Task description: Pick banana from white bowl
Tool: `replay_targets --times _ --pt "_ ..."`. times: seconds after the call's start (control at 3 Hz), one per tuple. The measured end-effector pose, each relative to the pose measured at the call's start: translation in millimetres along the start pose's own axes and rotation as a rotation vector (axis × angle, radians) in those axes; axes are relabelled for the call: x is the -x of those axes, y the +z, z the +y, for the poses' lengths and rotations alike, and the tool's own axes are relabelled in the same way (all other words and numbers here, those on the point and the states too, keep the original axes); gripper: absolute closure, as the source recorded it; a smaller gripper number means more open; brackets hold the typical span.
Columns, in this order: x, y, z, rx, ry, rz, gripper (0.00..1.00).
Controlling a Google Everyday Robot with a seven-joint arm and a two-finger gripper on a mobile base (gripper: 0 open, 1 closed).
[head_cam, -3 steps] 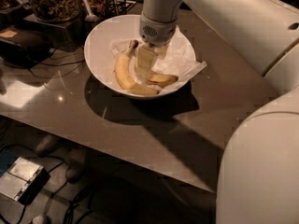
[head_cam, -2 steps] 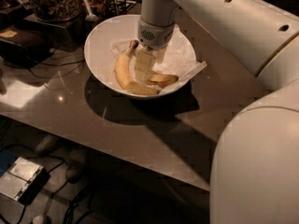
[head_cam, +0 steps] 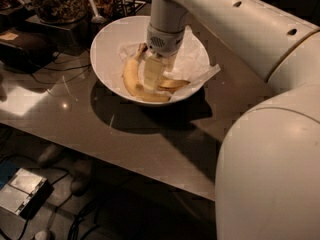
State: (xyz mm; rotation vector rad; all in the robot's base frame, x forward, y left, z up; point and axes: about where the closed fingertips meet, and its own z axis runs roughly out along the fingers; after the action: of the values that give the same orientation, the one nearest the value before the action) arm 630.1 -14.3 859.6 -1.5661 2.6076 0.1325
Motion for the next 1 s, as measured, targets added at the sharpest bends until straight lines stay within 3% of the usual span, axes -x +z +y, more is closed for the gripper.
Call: replay_targets --times 0.33,1.0 --pt "-8 -5 -13 -0.014 0.006 -0.016 0.35" --pt "-21 -41 -16 -0.069 -0.013 -0.045 0.31"
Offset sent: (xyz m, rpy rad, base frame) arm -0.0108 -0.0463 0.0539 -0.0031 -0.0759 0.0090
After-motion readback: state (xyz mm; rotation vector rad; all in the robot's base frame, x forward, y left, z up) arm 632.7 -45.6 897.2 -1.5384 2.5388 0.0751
